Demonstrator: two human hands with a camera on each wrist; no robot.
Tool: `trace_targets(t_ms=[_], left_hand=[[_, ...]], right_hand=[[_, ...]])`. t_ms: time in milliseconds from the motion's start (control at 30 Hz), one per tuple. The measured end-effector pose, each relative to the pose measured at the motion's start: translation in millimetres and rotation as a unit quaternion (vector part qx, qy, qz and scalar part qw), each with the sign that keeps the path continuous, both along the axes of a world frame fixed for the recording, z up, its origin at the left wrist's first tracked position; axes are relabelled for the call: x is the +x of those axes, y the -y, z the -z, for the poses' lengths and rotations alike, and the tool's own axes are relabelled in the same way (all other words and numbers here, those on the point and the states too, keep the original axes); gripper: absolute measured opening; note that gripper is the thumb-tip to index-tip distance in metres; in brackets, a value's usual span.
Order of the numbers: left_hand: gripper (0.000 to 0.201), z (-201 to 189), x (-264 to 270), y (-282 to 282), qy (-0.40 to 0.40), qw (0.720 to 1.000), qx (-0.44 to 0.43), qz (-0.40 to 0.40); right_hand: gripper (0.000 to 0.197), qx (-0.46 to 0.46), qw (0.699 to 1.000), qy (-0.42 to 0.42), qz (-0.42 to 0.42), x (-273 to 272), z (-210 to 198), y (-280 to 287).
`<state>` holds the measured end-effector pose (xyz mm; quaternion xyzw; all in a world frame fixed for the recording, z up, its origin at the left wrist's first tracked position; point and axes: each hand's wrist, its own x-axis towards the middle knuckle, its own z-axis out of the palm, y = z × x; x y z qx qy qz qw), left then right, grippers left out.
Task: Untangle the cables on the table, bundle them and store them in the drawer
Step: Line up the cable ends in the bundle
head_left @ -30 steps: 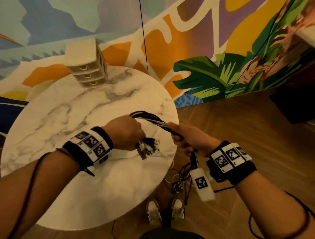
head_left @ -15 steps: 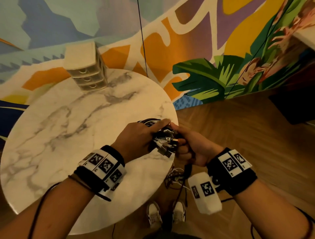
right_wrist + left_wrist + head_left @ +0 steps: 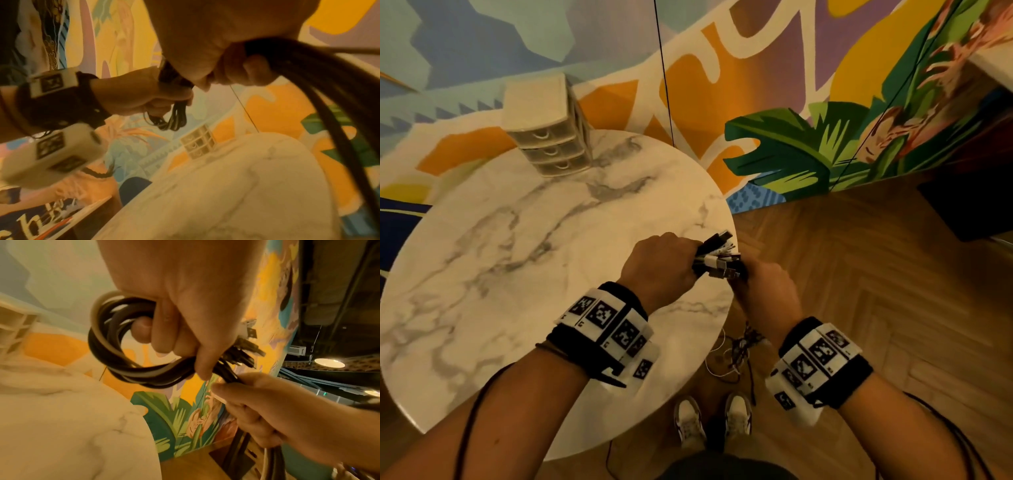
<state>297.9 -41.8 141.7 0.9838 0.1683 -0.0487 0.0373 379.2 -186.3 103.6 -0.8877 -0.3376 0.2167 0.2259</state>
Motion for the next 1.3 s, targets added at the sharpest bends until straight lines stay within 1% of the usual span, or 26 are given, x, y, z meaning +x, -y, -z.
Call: trace_targets(t_ms=[67,100,167,200,233,300,333,400,467,500,567,600,633,667,700,767,800,833,900,933,1000,1033,1100,1167,1233,1300], left_hand=[[0.032,3,-4,2,0.025,0.999,-0.006,-0.019],[0.034,4,-8,2,0.065,0.997,-0.025,-0.020],[0.028,6,-16,-2,0.201,0.973,-0.114,0.026],[0.022,4,-21,-2,0.264,0.944,-0.191,0.052],[0.018,3,-25,-1,0.275,0.926,-0.235,0.110],[0.010,3,-31,3,0.226,0.927,-0.149,0.261],[0.010,3,-32,7,0.190,0.929,-0.115,0.295],[0.011,10,-30,0,0.178,0.934,-0.141,0.275],[0.008,10,-31,2,0.232,0.929,-0.235,0.166],[0.009,6,-29,4,0.254,0.897,-0.358,0.047],[0.023,-6,-24,16,0.203,0.733,-0.623,-0.182],[0.034,-9,-23,19,0.179,0.656,-0.697,-0.228],[0.047,-3,-24,21,0.165,0.626,-0.723,-0.242],[0.058,-2,-25,23,0.157,0.655,-0.702,-0.231],[0.056,-2,-26,23,0.163,0.701,-0.663,-0.205],[0.017,3,-22,20,0.185,0.777,-0.580,-0.158],[0.018,5,-20,17,0.170,0.786,-0.577,-0.142],[0.030,5,-17,15,0.157,0.775,-0.598,-0.134],[0.032,4,-13,16,0.167,0.732,-0.645,-0.140],[0.029,2,-11,18,0.189,0.715,-0.656,-0.148],[0.014,2,-4,19,0.253,0.703,-0.635,-0.195],[0.003,3,0,18,0.283,0.697,-0.619,-0.224],[0.015,9,10,16,0.338,0.690,-0.579,-0.274],[0.020,10,21,16,0.386,0.688,-0.538,-0.296],[0.018,10,31,23,0.415,0.693,-0.514,-0.291],[0.013,8,40,31,0.414,0.702,-0.508,-0.279]], right_hand=[[0.024,0.017,0.989,-0.144,0.032,9,-2,-3],[0.029,0.033,0.966,-0.248,0.066,13,-5,-3],[0.035,0.084,0.879,-0.450,0.130,17,-15,-1],[0.036,0.108,0.834,-0.520,0.150,18,-18,1],[0.038,0.124,0.799,-0.566,0.160,20,-19,2],[0.041,0.147,0.750,-0.626,0.155,22,-21,3],[0.042,0.157,0.730,-0.650,0.141,21,-22,1],[0.043,0.178,0.687,-0.699,0.094,19,-25,-2],[0.042,0.186,0.655,-0.732,0.023,13,-26,-4],[0.041,0.185,0.642,-0.745,-0.008,10,-26,-4],[0.040,0.180,0.607,-0.773,-0.044,7,-25,-5],[0.043,0.177,0.592,-0.785,-0.052,7,-25,-6],[0.046,0.173,0.580,-0.793,-0.061,8,-24,-7],[0.048,0.168,0.573,-0.799,-0.070,10,-23,-7],[0.048,0.160,0.566,-0.805,-0.081,11,-22,-8],[0.045,0.133,0.559,-0.810,-0.113,12,-22,-10],[0.044,0.116,0.565,-0.807,-0.126,11,-23,-12],[0.042,0.101,0.577,-0.799,-0.135,9,-23,-14],[0.037,0.079,0.615,-0.773,-0.136,7,-26,-17],[0.037,0.070,0.640,-0.756,-0.122,6,-29,-19],[0.041,0.066,0.705,-0.704,-0.055,5,-34,-25],[0.041,0.078,0.752,-0.655,-0.012,4,-34,-28],[0.027,0.128,0.854,-0.500,0.055,3,-30,-32],[0.011,0.164,0.935,-0.309,0.058,-2,-25,-33],[0.007,0.163,0.973,-0.161,0.034,-7,-14,-34],[0.010,0.177,0.980,-0.078,0.034,-7,-8,-35]])
